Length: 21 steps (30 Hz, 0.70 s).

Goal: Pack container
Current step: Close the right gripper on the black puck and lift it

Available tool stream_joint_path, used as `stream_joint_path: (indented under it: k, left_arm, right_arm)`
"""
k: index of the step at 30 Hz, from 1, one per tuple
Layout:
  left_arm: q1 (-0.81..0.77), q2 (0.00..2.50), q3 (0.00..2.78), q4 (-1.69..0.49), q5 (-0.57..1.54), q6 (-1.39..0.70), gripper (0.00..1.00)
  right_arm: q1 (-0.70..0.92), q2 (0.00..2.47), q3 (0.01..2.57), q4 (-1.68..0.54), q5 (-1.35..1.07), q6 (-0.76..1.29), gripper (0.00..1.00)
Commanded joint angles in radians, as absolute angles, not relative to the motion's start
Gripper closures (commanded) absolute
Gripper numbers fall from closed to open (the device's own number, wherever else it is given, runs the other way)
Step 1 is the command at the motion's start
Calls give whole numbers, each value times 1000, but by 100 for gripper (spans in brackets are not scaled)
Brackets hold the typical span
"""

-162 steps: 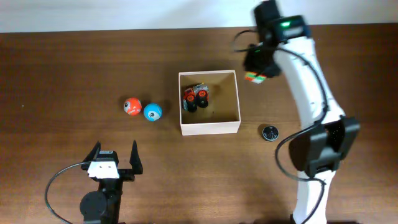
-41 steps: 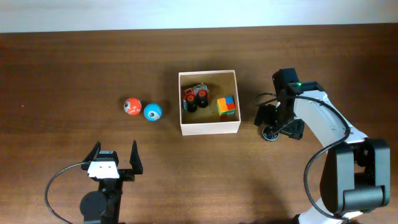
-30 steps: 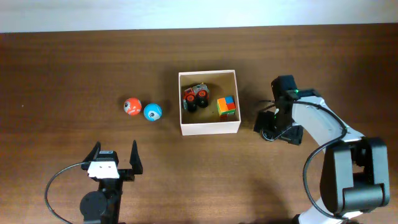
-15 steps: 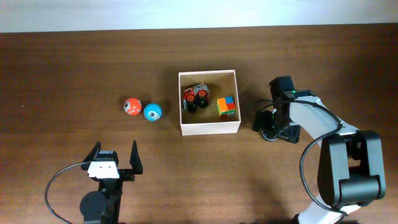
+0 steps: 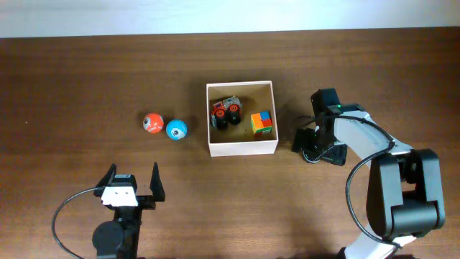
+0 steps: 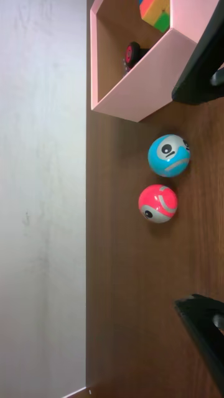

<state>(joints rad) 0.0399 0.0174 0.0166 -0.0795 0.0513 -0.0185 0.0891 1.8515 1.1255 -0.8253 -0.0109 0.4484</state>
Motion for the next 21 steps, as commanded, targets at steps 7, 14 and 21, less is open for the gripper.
stream_joint_path:
  k: [7, 14, 21]
  left_arm:
    - [44, 14, 9, -79, 45, -6, 1]
    - [44, 14, 9, -79, 45, -6, 1]
    - [44, 14, 9, -79, 45, -6, 1]
  right_arm:
    - [85, 1860, 1122, -818, 12, 450, 19]
    - [85, 1860, 1122, -817, 12, 453, 38]
    - [85, 1860, 1122, -810, 11, 453, 56]
